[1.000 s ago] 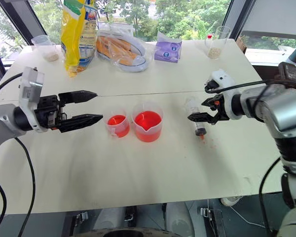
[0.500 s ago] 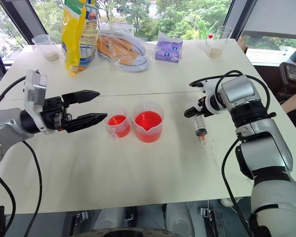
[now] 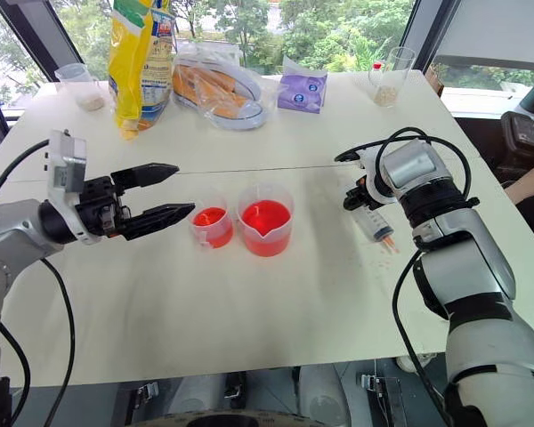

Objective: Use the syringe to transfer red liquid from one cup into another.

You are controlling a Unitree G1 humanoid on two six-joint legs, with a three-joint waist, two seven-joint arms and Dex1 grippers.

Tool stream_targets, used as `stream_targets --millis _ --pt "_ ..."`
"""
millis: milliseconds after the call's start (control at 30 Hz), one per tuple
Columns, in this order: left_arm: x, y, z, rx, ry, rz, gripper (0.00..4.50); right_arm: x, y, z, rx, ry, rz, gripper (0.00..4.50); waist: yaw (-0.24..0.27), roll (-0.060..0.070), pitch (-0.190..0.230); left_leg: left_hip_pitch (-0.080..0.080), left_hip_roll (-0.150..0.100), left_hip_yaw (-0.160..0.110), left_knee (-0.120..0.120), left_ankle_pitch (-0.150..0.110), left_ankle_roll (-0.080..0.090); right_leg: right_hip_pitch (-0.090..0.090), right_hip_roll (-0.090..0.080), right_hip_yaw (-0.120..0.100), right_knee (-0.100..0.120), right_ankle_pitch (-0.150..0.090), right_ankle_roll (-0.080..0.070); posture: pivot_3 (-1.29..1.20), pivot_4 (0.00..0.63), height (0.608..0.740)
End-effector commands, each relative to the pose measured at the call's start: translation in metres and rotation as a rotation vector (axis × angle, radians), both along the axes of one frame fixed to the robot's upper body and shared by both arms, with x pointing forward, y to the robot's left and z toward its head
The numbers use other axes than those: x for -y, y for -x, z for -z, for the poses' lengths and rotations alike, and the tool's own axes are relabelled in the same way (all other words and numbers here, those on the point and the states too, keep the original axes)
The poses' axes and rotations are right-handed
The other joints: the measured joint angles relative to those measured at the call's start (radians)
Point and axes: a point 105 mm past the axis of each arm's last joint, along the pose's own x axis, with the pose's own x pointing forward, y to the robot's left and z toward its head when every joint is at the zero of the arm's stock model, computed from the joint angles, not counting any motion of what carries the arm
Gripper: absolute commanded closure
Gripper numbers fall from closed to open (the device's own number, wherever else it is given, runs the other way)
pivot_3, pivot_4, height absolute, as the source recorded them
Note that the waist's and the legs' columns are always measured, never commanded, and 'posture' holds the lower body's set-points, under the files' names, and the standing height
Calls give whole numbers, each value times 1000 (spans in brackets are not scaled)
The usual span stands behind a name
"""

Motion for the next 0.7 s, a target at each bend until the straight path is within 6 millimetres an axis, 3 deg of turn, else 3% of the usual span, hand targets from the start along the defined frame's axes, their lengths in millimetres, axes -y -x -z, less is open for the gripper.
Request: stream_targets --millis 33,167,267,333,567,700 --pt "1 2 -9 52 -2 5 0 -4 3 -3 2 -23 -1 3088 0 0 0 0 0 0 0 0 0 0 0 0 0 0 0 0 150 740" --pt "-1 -1 -12 63 -14 13 0 -5 0 -39 154 -79 -29 3088 3 0 0 0 0 0 0 0 0 0 0 0 0 0 0 0 150 740" --pt "0 -6 -19 82 -23 32 0 -23 -1 -110 465 -271 -118 3088 5 1 1 -1 0 0 0 0 0 -1 0 0 0 0 0 0 150 740" --pt "2 -9 -22 90 -28 49 0 -30 7 -146 651 -365 -169 3088 6 1 1 -2 0 0 0 0 0 -1 0 0 0 0 0 0 150 740" --pt "4 -16 -34 108 -37 93 0 -65 43 -210 1015 -684 -285 3088 1 0 0 -1 0 -1 -1 0 0 0 0 -2 0 0 0 0 150 740" --pt "7 -20 -44 120 -31 123 0 -96 68 -211 1014 -911 -409 3088 3 1 1 -1 1 -1 -1 1 -2 -1 0 -2 1 0 0 0 150 740"
